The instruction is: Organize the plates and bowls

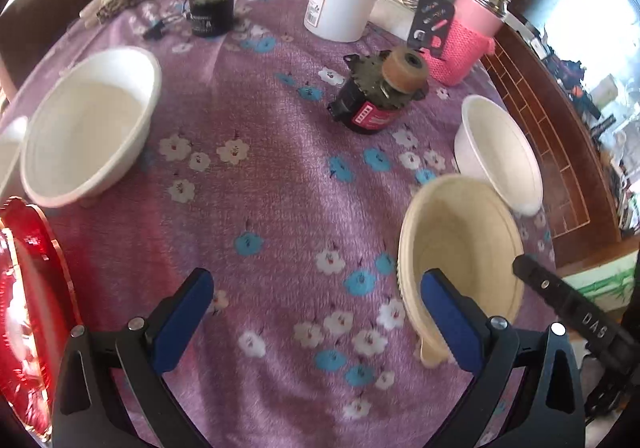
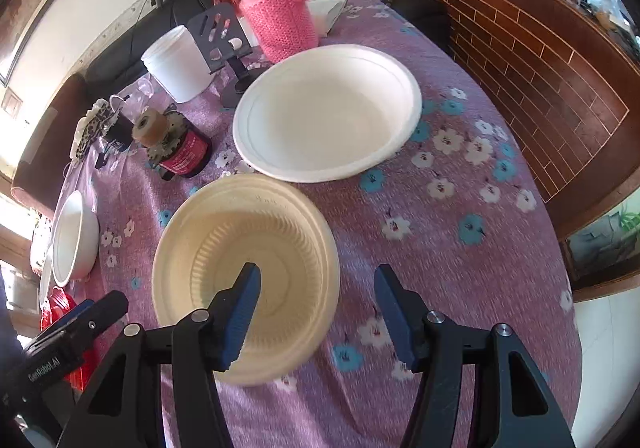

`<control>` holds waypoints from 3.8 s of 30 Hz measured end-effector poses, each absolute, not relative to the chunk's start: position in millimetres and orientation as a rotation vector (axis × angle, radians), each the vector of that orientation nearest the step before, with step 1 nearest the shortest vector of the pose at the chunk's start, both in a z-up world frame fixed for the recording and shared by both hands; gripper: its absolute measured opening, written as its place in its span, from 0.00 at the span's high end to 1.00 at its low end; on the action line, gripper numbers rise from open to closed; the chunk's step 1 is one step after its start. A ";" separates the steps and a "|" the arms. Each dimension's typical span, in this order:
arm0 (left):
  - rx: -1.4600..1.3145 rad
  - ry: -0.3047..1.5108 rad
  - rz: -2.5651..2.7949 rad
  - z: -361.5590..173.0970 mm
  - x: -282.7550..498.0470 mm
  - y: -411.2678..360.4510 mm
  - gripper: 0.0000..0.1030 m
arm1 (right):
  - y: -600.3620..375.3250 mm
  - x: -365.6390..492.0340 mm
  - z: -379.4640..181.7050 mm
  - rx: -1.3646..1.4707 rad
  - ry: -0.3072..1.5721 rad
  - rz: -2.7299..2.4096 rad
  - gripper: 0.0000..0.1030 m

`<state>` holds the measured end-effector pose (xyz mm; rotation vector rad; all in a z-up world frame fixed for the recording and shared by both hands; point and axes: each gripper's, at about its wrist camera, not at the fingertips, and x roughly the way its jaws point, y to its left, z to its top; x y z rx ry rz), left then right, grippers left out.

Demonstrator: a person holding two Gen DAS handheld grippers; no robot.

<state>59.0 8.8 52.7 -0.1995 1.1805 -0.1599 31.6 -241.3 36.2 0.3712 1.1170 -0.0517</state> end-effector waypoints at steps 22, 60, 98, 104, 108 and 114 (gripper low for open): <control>-0.097 1.275 -0.260 29.9 75.2 -40.7 0.87 | -219.6 48.7 25.2 0.375 1.166 0.045 0.90; -0.389 1.203 0.183 68.5 -49.5 280.7 0.77 | 123.9 25.0 71.0 0.009 1.197 0.501 0.89; -0.576 1.061 0.289 104.4 -31.2 385.3 0.35 | 67.9 92.2 95.9 0.207 1.172 0.453 0.65; -0.626 1.112 0.317 74.9 2.9 416.4 0.35 | 123.7 134.3 81.0 0.272 1.336 0.665 0.65; -0.656 1.151 0.310 56.7 25.1 425.9 0.35 | 157.7 151.5 70.6 0.232 1.386 0.675 0.65; -0.638 1.197 0.278 36.7 51.8 424.9 0.35 | 179.2 162.6 62.5 0.236 1.414 0.670 0.65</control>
